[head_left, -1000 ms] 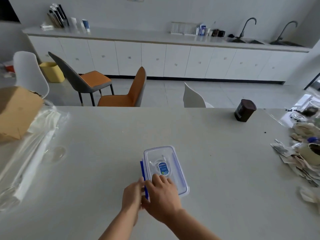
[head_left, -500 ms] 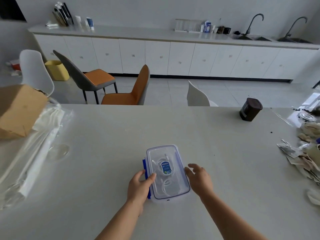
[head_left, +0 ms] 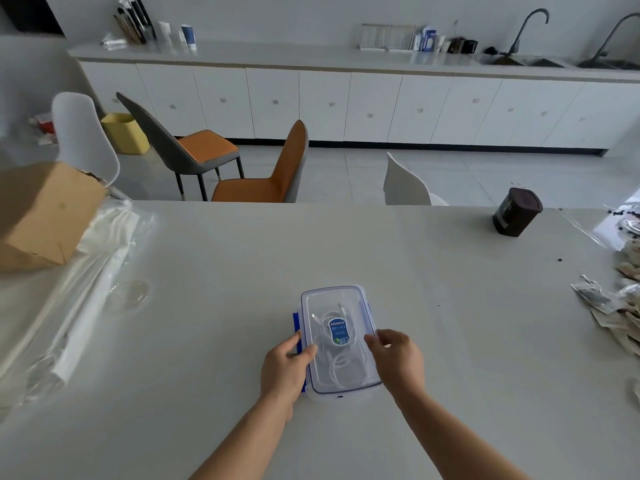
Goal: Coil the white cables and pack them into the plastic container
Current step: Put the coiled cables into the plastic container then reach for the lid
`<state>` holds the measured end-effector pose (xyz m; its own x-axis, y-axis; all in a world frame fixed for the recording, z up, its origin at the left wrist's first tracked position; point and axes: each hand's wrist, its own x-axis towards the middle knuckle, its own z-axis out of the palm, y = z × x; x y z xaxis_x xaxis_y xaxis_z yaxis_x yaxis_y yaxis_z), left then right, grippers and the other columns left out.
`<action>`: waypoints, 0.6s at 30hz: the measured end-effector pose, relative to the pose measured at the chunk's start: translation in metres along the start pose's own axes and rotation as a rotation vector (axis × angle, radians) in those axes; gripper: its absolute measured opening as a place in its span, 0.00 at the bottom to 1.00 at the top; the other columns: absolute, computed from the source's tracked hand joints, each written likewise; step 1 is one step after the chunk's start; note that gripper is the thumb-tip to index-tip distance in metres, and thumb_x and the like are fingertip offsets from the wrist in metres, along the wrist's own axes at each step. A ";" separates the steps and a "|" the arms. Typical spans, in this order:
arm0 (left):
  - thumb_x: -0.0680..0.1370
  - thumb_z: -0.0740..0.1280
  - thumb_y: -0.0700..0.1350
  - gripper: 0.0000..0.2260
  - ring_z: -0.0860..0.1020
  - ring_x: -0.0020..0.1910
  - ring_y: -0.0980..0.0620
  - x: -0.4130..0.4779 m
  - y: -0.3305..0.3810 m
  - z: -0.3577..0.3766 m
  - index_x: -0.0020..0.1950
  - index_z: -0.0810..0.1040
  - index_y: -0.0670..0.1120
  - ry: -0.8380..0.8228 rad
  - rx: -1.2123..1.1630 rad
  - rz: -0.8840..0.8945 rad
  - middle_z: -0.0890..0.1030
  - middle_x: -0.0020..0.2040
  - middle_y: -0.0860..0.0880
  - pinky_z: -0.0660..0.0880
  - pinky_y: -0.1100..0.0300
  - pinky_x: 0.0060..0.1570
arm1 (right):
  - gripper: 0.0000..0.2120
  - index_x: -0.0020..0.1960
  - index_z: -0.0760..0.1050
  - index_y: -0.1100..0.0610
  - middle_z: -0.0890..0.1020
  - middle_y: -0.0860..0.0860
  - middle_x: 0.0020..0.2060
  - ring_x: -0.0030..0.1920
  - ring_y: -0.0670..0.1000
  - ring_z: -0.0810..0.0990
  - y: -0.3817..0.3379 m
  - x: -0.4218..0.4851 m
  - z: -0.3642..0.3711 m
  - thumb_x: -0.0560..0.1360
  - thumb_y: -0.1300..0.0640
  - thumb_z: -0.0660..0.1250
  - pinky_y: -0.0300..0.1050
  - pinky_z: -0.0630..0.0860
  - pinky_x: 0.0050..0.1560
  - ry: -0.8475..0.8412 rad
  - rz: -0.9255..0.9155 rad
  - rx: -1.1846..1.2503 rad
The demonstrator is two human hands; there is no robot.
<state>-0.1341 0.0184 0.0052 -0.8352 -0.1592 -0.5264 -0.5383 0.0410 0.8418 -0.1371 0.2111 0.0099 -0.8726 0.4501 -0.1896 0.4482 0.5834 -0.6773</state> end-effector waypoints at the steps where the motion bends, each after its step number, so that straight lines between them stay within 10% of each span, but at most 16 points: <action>1: 0.73 0.74 0.47 0.21 0.86 0.43 0.53 -0.001 0.001 0.000 0.66 0.79 0.54 0.011 0.005 0.004 0.87 0.41 0.56 0.82 0.45 0.51 | 0.14 0.41 0.79 0.62 0.78 0.58 0.31 0.30 0.53 0.70 0.000 -0.001 0.001 0.72 0.50 0.68 0.47 0.72 0.33 -0.016 0.012 0.009; 7: 0.67 0.79 0.53 0.30 0.81 0.53 0.45 0.002 0.000 -0.005 0.65 0.75 0.46 0.016 -0.044 -0.154 0.81 0.61 0.44 0.79 0.49 0.53 | 0.19 0.59 0.80 0.53 0.82 0.53 0.52 0.49 0.53 0.81 0.002 0.005 -0.015 0.70 0.50 0.77 0.43 0.73 0.48 -0.162 0.184 0.337; 10: 0.66 0.80 0.52 0.21 0.82 0.44 0.41 0.000 0.001 -0.008 0.49 0.81 0.39 -0.019 -0.082 -0.219 0.86 0.48 0.39 0.77 0.53 0.42 | 0.28 0.62 0.71 0.51 0.81 0.57 0.53 0.50 0.57 0.82 0.009 0.013 -0.019 0.67 0.49 0.79 0.50 0.78 0.47 -0.306 0.328 0.454; 18: 0.68 0.79 0.50 0.12 0.83 0.39 0.43 0.002 0.002 -0.008 0.42 0.84 0.43 0.037 0.022 -0.080 0.86 0.41 0.42 0.81 0.50 0.39 | 0.20 0.50 0.82 0.65 0.83 0.58 0.40 0.38 0.56 0.81 0.011 0.024 -0.031 0.68 0.50 0.79 0.47 0.79 0.39 -0.499 0.362 0.467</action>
<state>-0.1360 0.0100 0.0064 -0.7851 -0.1988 -0.5866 -0.6057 0.0482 0.7943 -0.1473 0.2490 0.0201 -0.7211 0.1357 -0.6794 0.6906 0.0621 -0.7206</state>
